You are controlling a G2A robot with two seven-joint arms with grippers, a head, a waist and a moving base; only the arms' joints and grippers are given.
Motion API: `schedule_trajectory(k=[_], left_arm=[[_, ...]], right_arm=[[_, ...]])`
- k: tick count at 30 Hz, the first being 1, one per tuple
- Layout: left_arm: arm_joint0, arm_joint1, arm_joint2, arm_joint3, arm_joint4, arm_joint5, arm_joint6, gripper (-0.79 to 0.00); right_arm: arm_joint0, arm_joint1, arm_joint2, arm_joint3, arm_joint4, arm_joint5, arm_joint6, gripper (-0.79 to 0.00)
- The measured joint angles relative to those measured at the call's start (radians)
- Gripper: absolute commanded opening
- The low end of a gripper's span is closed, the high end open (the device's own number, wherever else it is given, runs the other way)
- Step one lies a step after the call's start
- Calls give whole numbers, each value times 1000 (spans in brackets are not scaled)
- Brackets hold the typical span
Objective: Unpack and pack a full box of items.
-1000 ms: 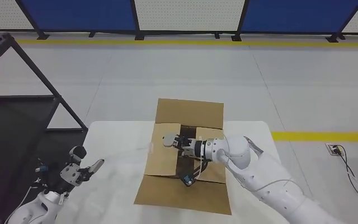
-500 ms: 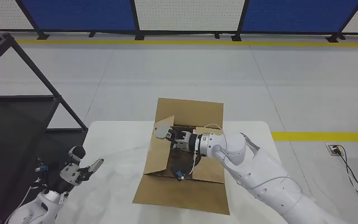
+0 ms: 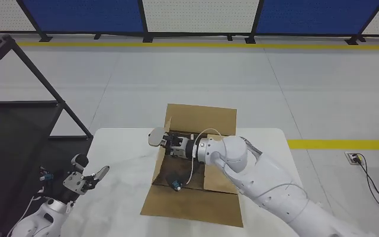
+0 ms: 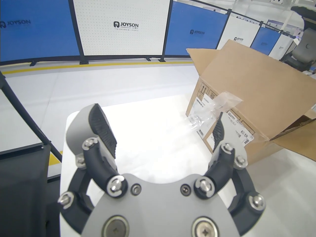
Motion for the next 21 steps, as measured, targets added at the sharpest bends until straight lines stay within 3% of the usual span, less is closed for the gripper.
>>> schedule_trajectory(k=[9,21], left_arm=[[6,1,-11,-3,-9,4,9,0],[11,-1,-15,-8,-37,-2,18,0]], right_arm=[[36,-78,-70,21,23,-31,103,0],[28,-79,-72,17,20,-32,110,0]])
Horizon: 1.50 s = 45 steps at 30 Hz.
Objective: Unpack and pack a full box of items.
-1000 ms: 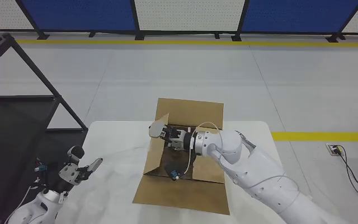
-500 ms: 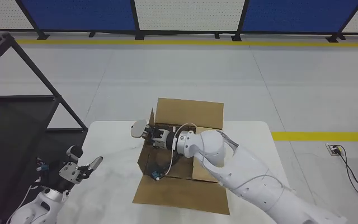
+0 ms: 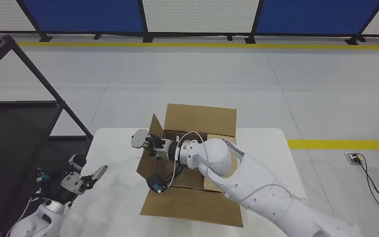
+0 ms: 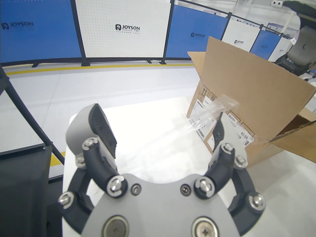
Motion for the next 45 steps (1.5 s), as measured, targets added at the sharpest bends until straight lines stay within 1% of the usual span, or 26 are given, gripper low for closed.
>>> schedule_trajectory(k=[2,7,13,17,22,27,33,37,41,45], left_arm=[[1,0,-2,-14,-37,-8,-9,0],[0,0,5,-80,-18,-9,-29,0],[19,-1,23,-145,5,-2,-54,0],[37,-2,38,-187,13,-2,-66,0],[45,-4,48,-198,24,9,-80,0],[25,-7,74,-173,36,47,-113,0],[-2,-10,102,-141,38,63,-136,0],[-7,-11,108,-132,35,67,-137,0],[-9,-11,111,-122,31,71,-147,0],[-16,-12,117,-108,30,83,-162,0]], right_arm=[[-16,-4,-1,-18,-8,-6,24,0],[-23,-32,-1,-3,32,18,49,0],[2,-88,-25,97,87,61,39,0],[24,-133,-53,168,106,82,23,0],[45,-177,-68,251,124,105,4,0],[57,-209,-71,314,128,131,-9,0],[60,-229,-64,349,117,155,-14,0],[55,-231,-48,349,102,177,-2,0],[43,-218,-20,324,72,201,22,0],[14,-187,26,264,21,221,48,0]])
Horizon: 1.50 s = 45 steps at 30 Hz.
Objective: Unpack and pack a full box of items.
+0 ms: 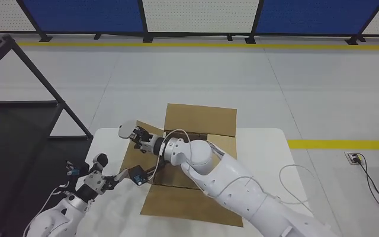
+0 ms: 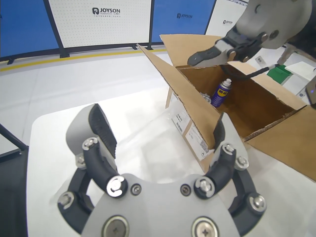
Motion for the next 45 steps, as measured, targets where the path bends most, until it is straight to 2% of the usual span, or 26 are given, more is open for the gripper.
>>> schedule_trajectory(k=[4,11,14,20,28,45], left_arm=[[-6,-1,6,12,-4,12,-8,0],[-28,-4,22,47,1,56,-50,0],[-45,-6,37,68,-2,61,-76,0],[-82,-10,77,109,6,62,-111,0],[-110,-15,112,147,16,64,-121,0],[-120,-17,145,173,31,25,-149,0]], right_arm=[[-55,44,64,-96,-55,32,0,0],[-224,150,255,-327,-149,119,-123,0],[-306,189,338,-432,-195,109,-156,0],[-437,233,454,-596,-258,63,-172,0],[-500,251,502,-662,-279,34,-182,0],[-486,253,500,-666,-281,24,-189,0]])
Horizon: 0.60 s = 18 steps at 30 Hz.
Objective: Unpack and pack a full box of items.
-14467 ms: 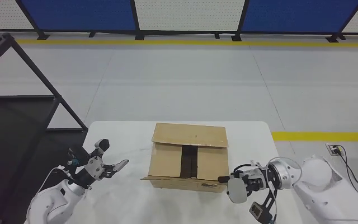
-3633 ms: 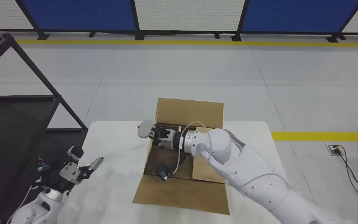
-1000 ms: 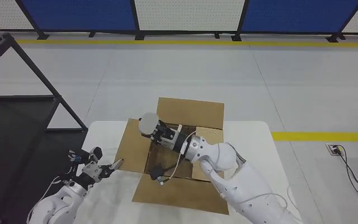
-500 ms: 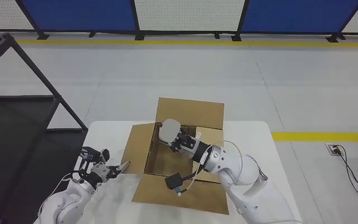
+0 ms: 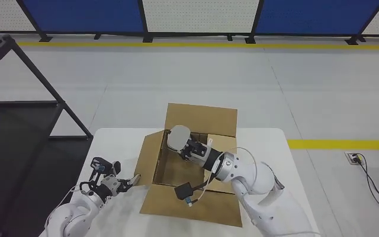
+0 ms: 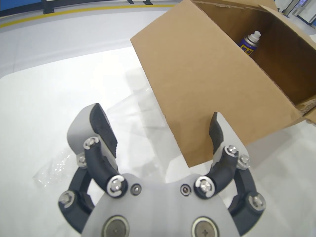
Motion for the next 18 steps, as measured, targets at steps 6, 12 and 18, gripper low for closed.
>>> schedule_trajectory(k=[6,12,18], left_arm=[[-1,1,5,5,11,-11,-11,0],[0,3,-7,-2,12,-14,3,0],[34,13,-79,-55,-7,-20,47,0]], right_arm=[[5,-1,-6,3,0,0,3,0],[12,-2,-12,11,2,-6,2,0],[18,-2,-13,16,3,-15,-4,0]])
